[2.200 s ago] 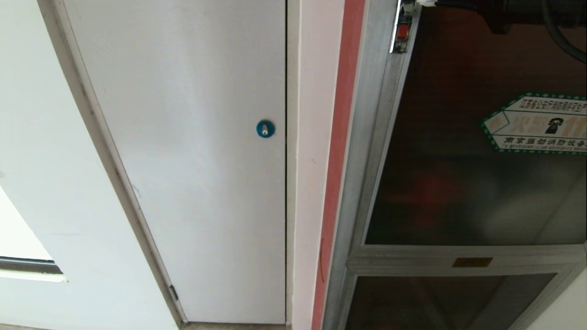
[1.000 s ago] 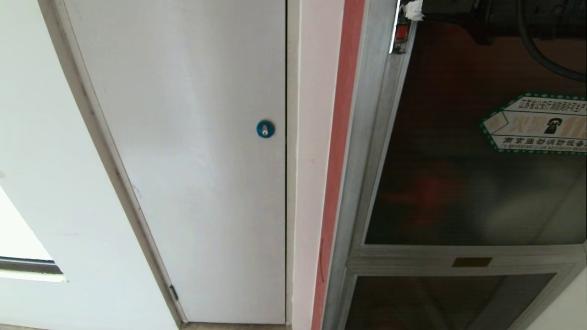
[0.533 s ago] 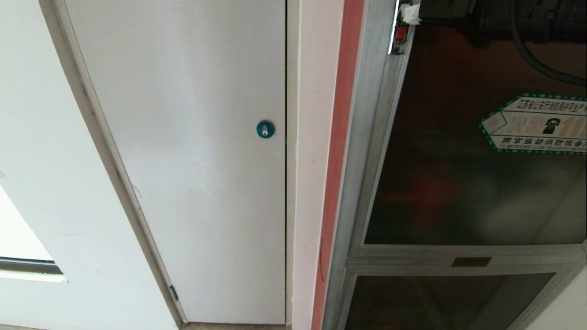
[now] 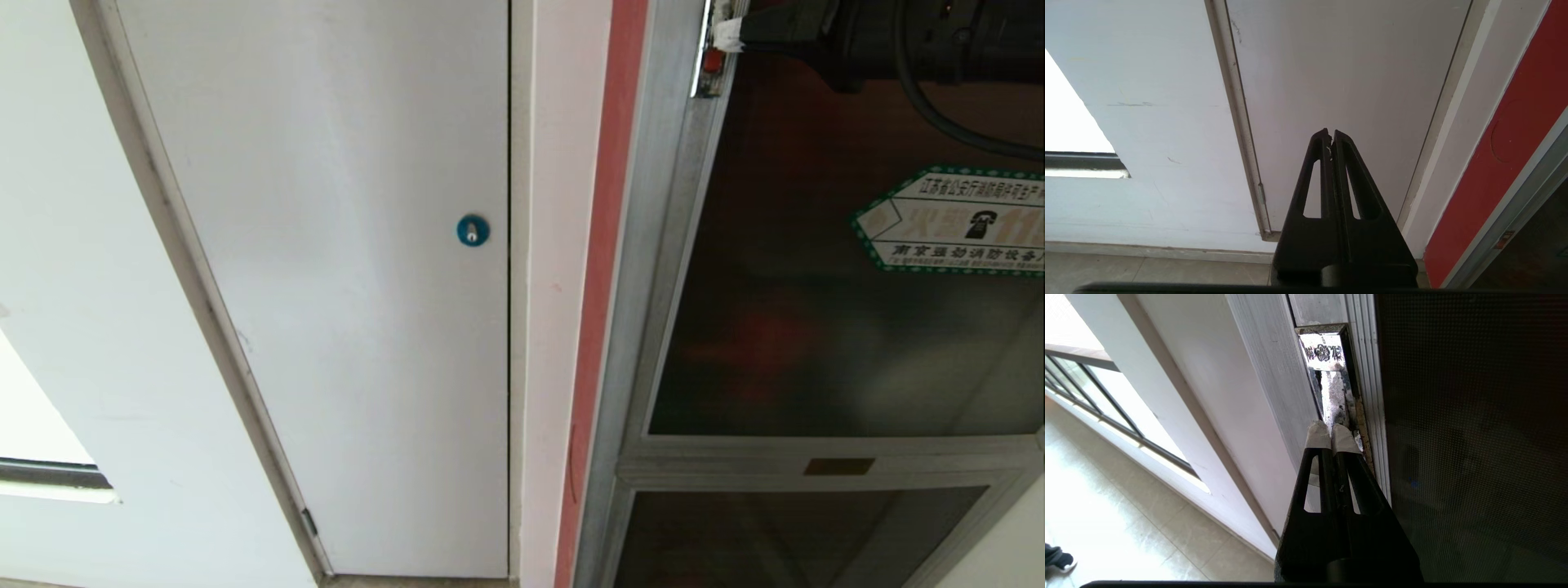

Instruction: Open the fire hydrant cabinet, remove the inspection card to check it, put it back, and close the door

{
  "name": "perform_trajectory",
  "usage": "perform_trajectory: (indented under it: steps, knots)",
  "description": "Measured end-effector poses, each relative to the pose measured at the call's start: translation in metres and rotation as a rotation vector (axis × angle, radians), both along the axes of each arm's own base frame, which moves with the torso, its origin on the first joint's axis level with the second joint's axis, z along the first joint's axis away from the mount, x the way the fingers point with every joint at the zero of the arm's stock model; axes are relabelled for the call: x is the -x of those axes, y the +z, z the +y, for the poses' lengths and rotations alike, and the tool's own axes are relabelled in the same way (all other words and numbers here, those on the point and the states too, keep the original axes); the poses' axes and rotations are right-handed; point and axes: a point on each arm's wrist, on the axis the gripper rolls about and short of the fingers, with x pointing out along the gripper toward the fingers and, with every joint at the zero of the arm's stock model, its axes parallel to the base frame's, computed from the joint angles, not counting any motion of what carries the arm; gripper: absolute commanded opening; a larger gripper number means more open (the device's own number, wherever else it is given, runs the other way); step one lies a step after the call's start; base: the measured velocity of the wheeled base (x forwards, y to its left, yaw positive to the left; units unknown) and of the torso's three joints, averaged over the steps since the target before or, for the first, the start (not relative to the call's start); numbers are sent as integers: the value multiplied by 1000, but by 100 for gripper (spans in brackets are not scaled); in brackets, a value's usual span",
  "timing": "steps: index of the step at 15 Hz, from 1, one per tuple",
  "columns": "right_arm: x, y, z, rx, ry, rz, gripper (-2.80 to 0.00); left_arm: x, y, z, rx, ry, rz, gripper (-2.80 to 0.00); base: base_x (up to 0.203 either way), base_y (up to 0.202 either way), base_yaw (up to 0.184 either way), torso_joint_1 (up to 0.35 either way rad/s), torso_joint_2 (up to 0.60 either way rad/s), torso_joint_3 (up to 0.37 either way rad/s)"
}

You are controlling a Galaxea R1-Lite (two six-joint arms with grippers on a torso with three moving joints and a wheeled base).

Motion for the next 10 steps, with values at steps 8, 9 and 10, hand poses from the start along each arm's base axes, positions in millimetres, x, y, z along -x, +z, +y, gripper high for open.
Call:
perform_trajectory:
  steps: [8,9,10]
  knots:
    - [-9,-4,2,0,-14,-2,-280,0,0,0,0,-1,0,-280,0,0,0,0,0,0]
    - [-10,-4,2,1,-16,0,-280,0,0,0,0,-1,0,-280,0,0,0,0,0,0]
    - [-10,-5,2,2,-18,3,-280,0,0,0,0,0,0,-280,0,0,0,0,0,0]
